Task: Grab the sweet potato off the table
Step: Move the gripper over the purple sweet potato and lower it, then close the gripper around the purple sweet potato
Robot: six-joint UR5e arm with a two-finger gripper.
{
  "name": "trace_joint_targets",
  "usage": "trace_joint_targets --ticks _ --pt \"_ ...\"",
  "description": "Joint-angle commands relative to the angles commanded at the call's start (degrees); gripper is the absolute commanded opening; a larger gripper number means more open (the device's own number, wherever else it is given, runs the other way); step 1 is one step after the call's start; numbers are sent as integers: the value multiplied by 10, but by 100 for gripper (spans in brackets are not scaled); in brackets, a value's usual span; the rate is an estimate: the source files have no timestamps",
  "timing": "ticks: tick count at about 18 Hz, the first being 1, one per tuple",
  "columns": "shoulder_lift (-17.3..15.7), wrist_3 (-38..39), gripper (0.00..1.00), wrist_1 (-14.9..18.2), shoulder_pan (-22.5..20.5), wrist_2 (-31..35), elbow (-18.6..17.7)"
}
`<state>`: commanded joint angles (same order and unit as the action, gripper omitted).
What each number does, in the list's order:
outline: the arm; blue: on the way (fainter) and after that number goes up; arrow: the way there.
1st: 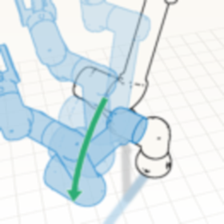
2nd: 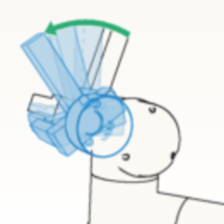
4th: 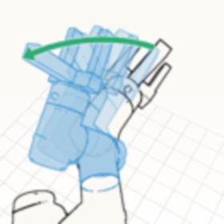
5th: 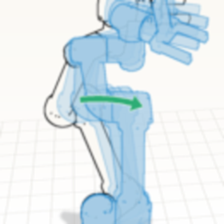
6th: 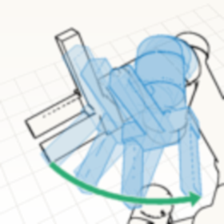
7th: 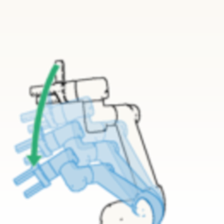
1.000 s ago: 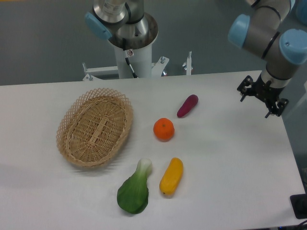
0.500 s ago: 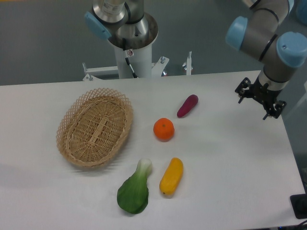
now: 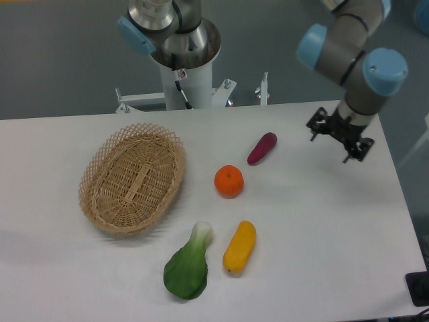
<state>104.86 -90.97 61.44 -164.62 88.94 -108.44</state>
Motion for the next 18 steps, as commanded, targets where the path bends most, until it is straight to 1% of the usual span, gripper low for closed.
trace_joint_targets --ticks 3,5,8,9,11,12,15,16,17,18 --pt "-20 10 100 0 4 0 -45" --pt "-33 10 100 -8 12 -2 -76" --pt "-34 10 100 -23 17 -3 -117" --pt "-33 10 100 -34 18 -3 -127" --pt "-31 10 100 -65 19 -3 -138" --pt "-28 11 100 -71 20 -3 -140" --pt "-26 11 99 -72 22 -2 -140" --pt "-24 11 96 -72 22 -2 -141" --pt "-23 11 84 -72 22 -3 -142" --pt "-23 11 75 -73 23 -2 -143"
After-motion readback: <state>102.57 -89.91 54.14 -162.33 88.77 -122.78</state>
